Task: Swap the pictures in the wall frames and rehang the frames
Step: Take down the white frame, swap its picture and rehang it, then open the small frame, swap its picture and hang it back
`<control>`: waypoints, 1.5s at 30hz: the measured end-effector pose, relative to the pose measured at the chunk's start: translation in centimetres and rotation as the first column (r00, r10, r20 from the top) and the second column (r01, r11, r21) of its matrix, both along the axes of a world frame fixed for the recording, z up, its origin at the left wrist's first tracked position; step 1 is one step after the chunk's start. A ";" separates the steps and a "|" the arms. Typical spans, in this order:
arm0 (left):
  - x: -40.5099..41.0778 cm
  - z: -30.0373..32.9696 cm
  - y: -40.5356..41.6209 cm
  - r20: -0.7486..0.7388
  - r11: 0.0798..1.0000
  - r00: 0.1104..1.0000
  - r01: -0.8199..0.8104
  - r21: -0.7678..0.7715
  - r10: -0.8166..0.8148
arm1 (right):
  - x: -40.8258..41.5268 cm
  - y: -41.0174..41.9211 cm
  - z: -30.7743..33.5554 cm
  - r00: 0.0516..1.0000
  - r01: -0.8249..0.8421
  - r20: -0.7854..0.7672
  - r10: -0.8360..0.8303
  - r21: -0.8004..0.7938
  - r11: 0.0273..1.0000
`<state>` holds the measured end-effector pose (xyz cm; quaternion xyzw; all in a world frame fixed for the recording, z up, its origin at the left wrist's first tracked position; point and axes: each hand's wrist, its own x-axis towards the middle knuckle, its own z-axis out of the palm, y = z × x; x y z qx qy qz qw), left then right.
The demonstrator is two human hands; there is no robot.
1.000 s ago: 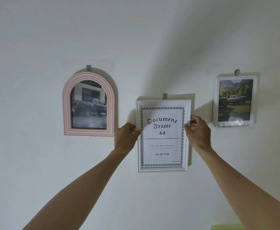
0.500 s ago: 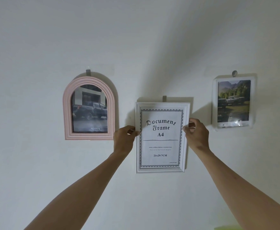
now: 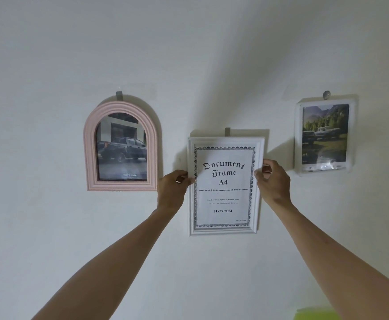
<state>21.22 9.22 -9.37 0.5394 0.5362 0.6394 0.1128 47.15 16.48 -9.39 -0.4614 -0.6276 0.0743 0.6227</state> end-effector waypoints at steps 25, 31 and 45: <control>12.6 4.4 -0.1 -0.278 0.875 0.873 -0.275 0.399 0.400 | 12.5 -1.9 5.7 0.983 0.094 0.131 -0.128 0.242 0.966; 21.6 7.9 1.7 -0.404 0.938 0.882 -0.107 0.330 0.243 | 19.9 0.2 9.3 0.978 0.181 0.083 -0.191 0.114 0.977; 32.2 9.7 6.2 -0.086 0.984 0.996 -0.006 -0.177 -0.010 | 25.8 3.8 9.7 0.994 -0.047 0.095 0.060 -0.139 0.989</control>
